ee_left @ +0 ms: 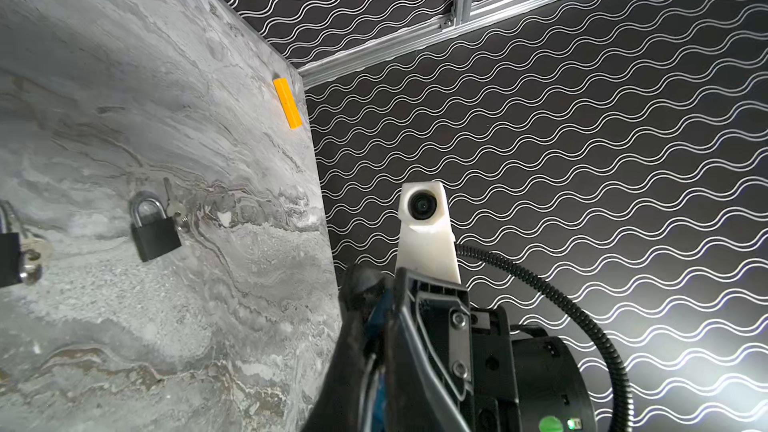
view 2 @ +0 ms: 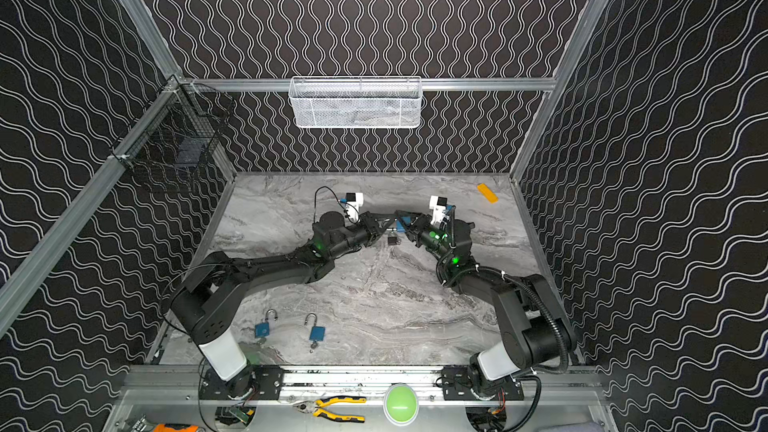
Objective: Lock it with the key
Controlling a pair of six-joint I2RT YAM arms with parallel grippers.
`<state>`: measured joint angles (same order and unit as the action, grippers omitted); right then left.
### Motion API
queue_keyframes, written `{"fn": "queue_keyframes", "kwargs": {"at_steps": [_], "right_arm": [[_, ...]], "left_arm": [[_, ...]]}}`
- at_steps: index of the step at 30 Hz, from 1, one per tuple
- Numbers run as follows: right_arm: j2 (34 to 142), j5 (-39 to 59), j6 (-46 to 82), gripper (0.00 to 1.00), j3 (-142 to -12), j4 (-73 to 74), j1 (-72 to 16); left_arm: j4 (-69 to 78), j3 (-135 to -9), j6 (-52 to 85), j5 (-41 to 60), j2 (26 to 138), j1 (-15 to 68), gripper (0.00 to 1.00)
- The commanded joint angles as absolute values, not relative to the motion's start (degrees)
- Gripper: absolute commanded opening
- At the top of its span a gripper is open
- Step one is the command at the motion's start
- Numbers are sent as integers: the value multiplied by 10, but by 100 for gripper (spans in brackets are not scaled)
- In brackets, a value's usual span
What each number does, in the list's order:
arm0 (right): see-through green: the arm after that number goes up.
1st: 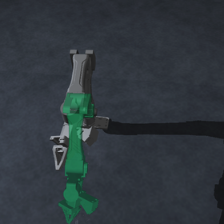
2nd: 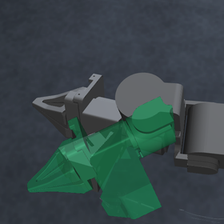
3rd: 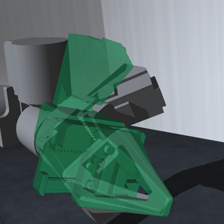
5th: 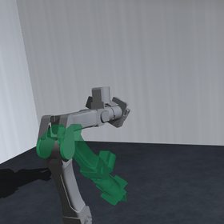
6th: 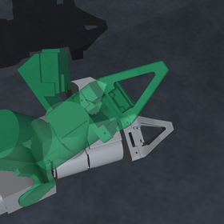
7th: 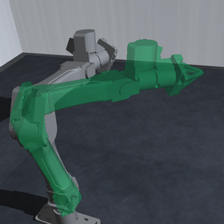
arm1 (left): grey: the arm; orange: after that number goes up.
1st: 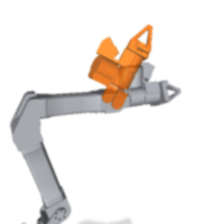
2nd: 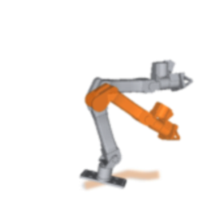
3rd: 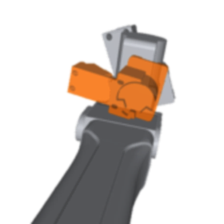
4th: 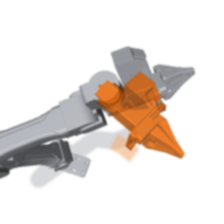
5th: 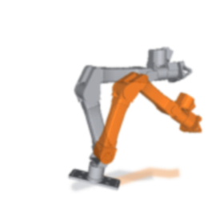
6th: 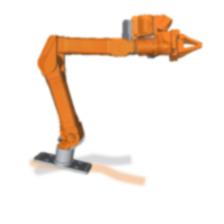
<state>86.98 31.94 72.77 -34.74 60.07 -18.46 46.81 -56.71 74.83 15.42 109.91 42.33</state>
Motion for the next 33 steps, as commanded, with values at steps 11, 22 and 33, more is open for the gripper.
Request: {"fn": "queue_keyframes", "kwargs": {"at_steps": [11, 22, 33], "right_arm": [[895, 425, 794, 0, -368, 710, -209], [871, 388, 757, 0, -379, 630, -239], [899, 426, 781, 0, -392, 663, -246]], "left_arm": [[410, -582, 663, 197, 1097, 456, 0], [403, -599, 659, 176, 1102, 470, 0], [402, -590, 662, 197, 1085, 468, 0]]}}
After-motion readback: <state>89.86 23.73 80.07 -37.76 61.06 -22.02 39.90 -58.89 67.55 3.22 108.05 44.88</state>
